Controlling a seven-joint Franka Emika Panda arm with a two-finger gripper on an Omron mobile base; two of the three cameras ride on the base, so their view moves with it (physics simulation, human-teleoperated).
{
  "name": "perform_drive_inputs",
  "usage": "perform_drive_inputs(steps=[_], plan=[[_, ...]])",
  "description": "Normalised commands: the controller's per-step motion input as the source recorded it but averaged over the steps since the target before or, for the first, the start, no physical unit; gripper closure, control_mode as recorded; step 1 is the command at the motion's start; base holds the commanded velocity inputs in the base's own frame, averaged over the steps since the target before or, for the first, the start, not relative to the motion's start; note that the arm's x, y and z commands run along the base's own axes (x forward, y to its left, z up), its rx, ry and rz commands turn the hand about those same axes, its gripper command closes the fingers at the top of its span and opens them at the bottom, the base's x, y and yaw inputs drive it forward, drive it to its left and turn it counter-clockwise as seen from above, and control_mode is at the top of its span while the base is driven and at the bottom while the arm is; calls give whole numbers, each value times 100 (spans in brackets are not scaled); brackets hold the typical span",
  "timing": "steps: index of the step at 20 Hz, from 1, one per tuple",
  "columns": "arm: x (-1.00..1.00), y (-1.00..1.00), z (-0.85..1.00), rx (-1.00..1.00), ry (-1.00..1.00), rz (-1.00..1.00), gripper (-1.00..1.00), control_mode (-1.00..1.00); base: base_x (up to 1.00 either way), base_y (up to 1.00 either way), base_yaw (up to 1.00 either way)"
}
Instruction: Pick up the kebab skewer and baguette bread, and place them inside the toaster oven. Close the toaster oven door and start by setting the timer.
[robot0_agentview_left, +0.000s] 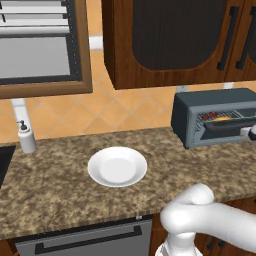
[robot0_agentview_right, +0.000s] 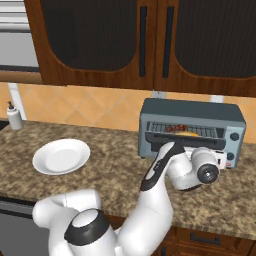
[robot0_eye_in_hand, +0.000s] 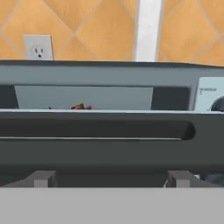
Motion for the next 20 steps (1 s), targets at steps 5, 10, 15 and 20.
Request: perform_drive_inputs(steps=[5, 10, 15, 20], plan=[[30, 0, 46, 0, 0, 0, -100, -100, 0, 0, 0], [27, 8, 11, 0, 0, 1, -100, -100, 0, 0, 0], [31, 17, 0, -2, 0, 7, -100, -100, 0, 0, 0], [35, 18, 0, -2, 0, 8, -100, -100, 0, 0, 0]])
